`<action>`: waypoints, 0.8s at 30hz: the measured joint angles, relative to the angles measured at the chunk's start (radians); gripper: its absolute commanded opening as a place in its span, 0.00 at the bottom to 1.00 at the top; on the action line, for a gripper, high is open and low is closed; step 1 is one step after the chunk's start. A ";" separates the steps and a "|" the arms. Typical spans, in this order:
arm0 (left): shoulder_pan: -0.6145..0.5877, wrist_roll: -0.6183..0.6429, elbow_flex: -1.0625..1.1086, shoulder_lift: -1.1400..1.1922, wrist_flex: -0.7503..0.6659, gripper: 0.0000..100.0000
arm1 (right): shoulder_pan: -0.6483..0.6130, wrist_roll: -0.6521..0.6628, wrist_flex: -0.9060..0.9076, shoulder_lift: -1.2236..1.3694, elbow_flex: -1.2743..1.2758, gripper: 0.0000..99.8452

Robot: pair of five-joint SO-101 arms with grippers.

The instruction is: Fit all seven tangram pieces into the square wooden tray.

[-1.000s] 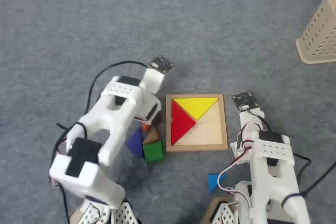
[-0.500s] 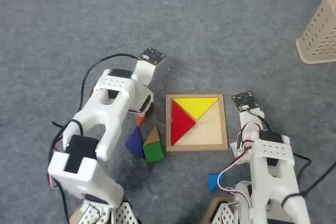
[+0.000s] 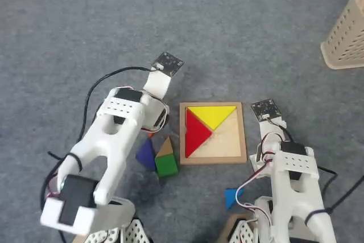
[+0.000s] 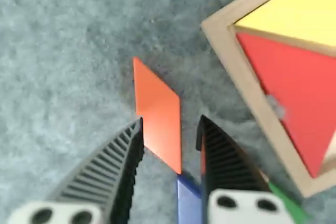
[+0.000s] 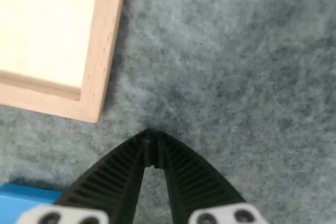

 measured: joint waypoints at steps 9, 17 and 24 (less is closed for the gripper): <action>-0.003 0.000 -0.140 0.242 0.011 0.16 | 0.000 0.000 0.000 0.000 0.000 0.01; -0.072 0.005 -0.252 0.339 0.081 0.15 | 0.000 0.000 0.000 0.000 0.000 0.01; -0.089 0.005 -0.256 0.339 0.087 0.06 | 0.000 0.000 0.000 0.000 0.000 0.01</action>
